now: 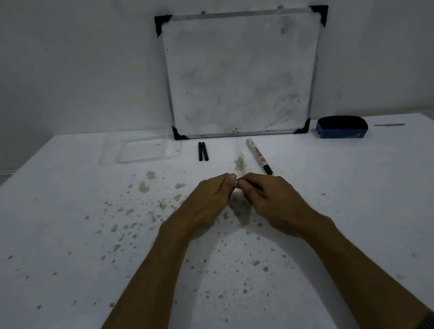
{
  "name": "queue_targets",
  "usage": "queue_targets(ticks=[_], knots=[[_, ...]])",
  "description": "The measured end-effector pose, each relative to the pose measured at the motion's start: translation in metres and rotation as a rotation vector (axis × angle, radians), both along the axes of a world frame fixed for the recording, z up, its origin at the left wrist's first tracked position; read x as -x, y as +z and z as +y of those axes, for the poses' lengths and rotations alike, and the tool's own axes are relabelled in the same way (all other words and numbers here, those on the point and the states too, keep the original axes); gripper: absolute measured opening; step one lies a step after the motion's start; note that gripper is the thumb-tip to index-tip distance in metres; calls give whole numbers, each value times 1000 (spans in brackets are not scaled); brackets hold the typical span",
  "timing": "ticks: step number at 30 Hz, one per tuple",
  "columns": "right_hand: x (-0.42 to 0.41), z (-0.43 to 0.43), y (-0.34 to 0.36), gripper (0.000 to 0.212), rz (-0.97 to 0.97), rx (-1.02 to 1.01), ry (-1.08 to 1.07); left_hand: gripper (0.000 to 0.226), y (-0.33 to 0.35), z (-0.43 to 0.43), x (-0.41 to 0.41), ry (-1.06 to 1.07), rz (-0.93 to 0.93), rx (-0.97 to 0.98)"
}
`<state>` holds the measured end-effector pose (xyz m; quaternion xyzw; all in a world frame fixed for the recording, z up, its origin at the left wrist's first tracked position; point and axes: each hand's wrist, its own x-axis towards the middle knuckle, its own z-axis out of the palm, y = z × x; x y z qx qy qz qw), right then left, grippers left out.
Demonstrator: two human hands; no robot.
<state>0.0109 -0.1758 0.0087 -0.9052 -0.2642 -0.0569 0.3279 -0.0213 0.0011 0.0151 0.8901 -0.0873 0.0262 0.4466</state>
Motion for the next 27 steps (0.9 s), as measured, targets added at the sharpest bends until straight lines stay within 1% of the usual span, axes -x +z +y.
queue_targets(ticks=[2,5,6,7,9,11,12,14,17,19,21,22,25,27], knots=[[0,-4,0,29,-46,-19,-16,46,0,5,-4,57,-9,29],[2,-14,4,31,-107,-71,-63,49,-5,25,-13,191,35,264],[3,-15,6,31,-116,-97,-66,49,-7,28,-15,207,43,302],[4,-15,6,31,-115,-116,-64,49,-7,27,-14,216,41,279],[6,-8,6,30,-86,-124,-75,49,-11,21,-13,205,2,103],[4,-4,5,28,-65,-134,-118,40,-13,12,-13,193,-88,-75],[3,-4,4,25,-71,-145,-135,37,-14,10,-15,185,-129,-129],[1,-7,5,22,-90,-161,-135,31,-17,13,-21,173,-178,-191],[0,-9,5,24,-147,-158,-92,24,-23,17,-26,143,-221,-231],[-2,-10,3,27,-180,-145,-60,26,-25,18,-26,142,-247,-229],[-3,-9,1,30,-167,-149,-44,35,-24,17,-26,155,-247,-182],[-3,-8,1,30,-154,-157,-43,36,-21,15,-24,164,-246,-126],[-2,-6,3,34,-124,-178,-49,29,-9,7,-19,177,-253,133],[-2,-6,5,37,-94,-212,-44,25,-3,1,-16,185,-242,230]])
